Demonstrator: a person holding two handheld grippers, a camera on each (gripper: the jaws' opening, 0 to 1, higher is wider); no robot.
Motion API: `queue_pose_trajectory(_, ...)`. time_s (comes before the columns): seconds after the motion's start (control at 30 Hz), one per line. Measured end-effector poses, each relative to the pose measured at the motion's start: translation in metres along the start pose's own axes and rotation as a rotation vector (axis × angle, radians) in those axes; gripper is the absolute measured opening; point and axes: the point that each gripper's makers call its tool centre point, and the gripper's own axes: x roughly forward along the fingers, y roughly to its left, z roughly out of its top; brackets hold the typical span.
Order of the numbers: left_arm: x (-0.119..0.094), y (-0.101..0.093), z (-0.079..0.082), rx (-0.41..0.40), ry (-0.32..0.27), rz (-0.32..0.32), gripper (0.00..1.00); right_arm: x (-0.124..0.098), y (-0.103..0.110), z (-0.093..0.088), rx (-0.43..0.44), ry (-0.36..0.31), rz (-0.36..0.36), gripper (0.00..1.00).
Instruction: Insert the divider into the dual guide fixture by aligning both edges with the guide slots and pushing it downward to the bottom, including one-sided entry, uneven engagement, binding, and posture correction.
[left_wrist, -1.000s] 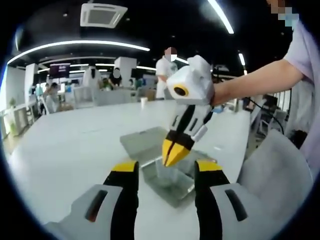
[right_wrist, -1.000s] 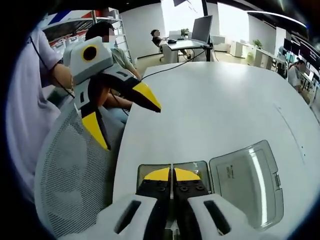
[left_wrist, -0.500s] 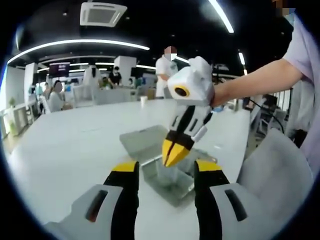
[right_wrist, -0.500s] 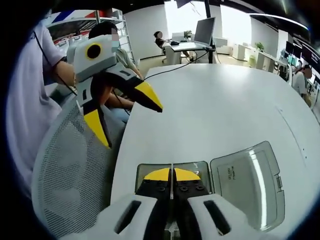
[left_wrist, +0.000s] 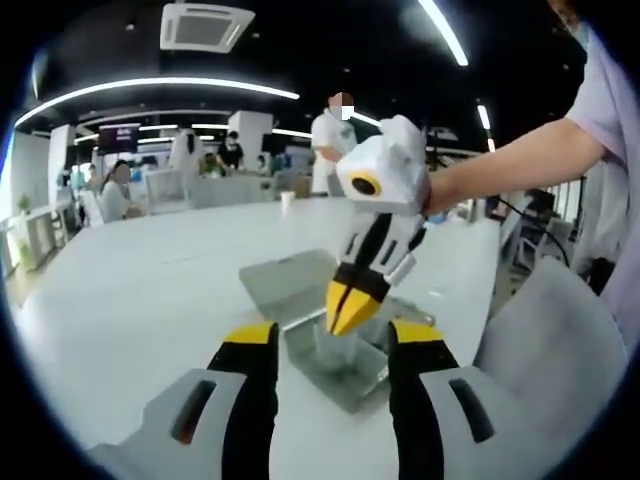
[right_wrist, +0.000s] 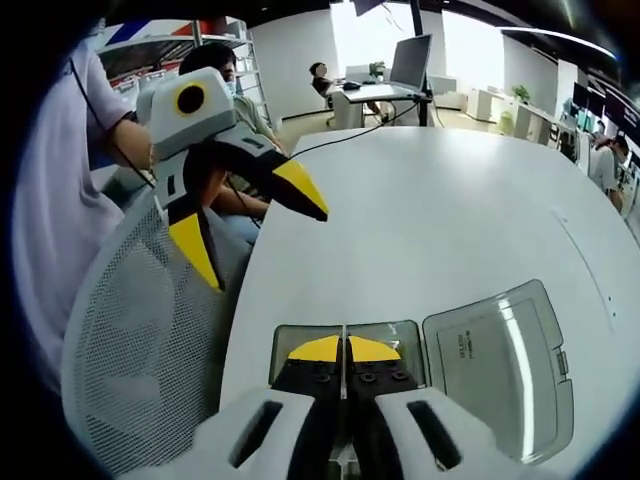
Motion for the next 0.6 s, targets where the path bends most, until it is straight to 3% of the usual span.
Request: queue_pose_trajectory(0.6,-0.0013,0.0022,-0.0003,-0.003,-0.002,0.003,0.42,0.0052,0.0009,-0.0024,-0.002,0.002,-0.003,0.00)
